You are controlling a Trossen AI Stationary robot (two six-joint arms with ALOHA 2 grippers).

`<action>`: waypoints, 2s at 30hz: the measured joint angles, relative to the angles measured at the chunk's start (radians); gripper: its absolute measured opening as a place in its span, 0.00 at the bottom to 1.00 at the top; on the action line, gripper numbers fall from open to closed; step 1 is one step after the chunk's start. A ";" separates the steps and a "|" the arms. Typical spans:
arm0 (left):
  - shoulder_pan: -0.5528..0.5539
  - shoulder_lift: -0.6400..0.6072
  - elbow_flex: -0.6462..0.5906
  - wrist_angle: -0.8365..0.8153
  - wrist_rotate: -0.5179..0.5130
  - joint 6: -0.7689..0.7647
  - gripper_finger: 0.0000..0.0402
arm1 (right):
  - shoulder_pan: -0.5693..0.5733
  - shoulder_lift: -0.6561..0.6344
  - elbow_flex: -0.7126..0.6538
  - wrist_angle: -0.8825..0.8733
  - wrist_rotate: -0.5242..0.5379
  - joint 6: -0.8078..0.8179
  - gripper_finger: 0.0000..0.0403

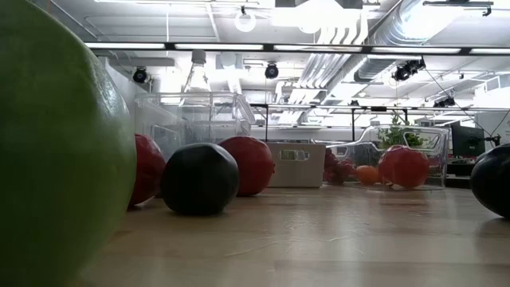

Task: Pick & Place Food Item
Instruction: Put the green canned tuna into the white bin, then put the transparent water bottle into the left transparent bin

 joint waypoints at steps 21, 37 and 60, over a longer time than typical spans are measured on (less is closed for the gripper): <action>-0.117 0.287 0.000 0.121 0.020 -0.177 0.00 | 0.000 0.000 0.000 -0.001 0.000 0.000 0.77; -0.116 0.288 0.000 0.116 0.001 -0.177 0.00 | 0.000 0.000 0.000 -0.001 0.000 0.001 0.77; -0.073 0.218 0.003 0.062 -0.013 -0.158 0.00 | 0.000 0.000 0.000 -0.001 0.000 0.000 0.77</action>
